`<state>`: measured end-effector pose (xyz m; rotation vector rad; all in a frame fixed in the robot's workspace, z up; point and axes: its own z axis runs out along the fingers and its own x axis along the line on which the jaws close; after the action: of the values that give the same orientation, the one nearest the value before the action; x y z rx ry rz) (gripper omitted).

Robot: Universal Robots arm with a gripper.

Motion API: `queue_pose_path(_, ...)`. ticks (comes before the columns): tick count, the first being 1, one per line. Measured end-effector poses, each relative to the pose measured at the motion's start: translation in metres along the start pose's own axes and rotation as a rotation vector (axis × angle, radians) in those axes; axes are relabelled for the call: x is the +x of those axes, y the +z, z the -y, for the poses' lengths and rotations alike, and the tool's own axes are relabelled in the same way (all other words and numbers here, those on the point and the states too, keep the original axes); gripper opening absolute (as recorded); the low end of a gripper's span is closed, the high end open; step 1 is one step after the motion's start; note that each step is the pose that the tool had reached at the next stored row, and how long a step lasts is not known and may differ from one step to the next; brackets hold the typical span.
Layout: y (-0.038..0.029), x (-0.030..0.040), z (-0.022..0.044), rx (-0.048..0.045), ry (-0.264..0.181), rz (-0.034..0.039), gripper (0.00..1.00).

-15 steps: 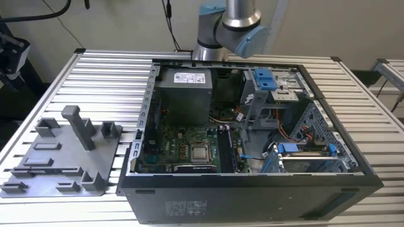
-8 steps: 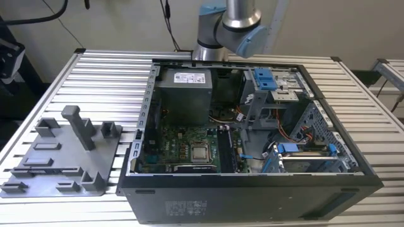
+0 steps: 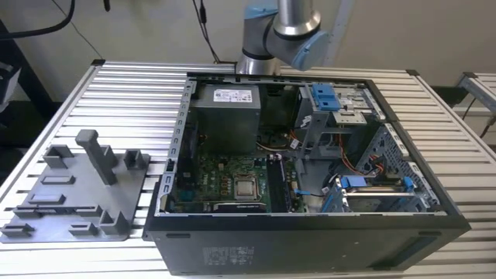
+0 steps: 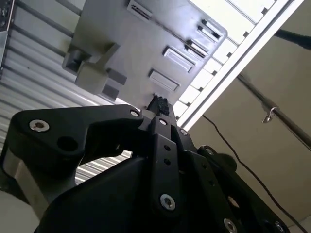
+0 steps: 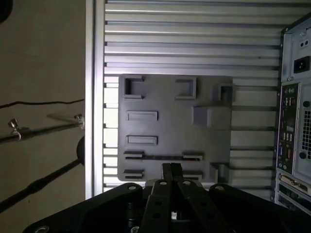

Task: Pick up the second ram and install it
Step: 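Reach for the second ram, then pick up the second ram and move it above second insertion slot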

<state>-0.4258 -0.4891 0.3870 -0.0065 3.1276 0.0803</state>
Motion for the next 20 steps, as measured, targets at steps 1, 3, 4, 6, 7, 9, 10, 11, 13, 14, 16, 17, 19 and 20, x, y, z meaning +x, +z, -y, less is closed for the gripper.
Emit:
queue_pose_path(1, -0.0002, 0.0002, 0.0029, 0.0000, -0.001, 0.0000, 0.11)
queue_pose_path(3, -0.0004, 0.0007, 0.0085, -0.0001, -0.003, -0.0001, 0.11)
queue_pose_path(4, -0.0005, 0.0009, 0.0110, 0.0000, -0.004, -0.0002, 0.11)
queue_pose_path(6, -0.0006, 0.0012, 0.0126, 0.0000, -0.005, -0.0002, 0.11)
queue_pose_path(7, -0.0006, 0.0012, 0.0126, -0.0001, -0.005, -0.0002, 0.11)
queue_pose_path(9, -0.0006, 0.0012, 0.0126, -0.0001, -0.005, -0.0002, 0.11)
queue_pose_path(10, -0.0006, 0.0012, 0.0126, 0.0000, -0.005, -0.0002, 0.11)
queue_pose_path(11, -0.0006, 0.0012, 0.0126, 0.0000, -0.005, -0.0002, 0.11)
queue_pose_path(13, -0.0004, 0.0012, 0.0126, -0.0001, -0.005, -0.0002, 0.11)
queue_pose_path(14, -0.0004, 0.0012, 0.0126, -0.0001, -0.005, -0.0002, 0.11)
queue_pose_path(16, -0.0004, 0.0012, 0.0126, -0.0001, -0.005, -0.0002, 0.11)
queue_pose_path(17, -0.0004, 0.0012, 0.0126, -0.0001, -0.005, -0.0002, 0.11)
queue_pose_path(19, -0.0004, 0.0012, 0.0126, 0.0000, -0.005, -0.0002, 0.11)
queue_pose_path(20, -0.0004, 0.0012, 0.0126, 0.0000, -0.006, -0.0003, 0.11)
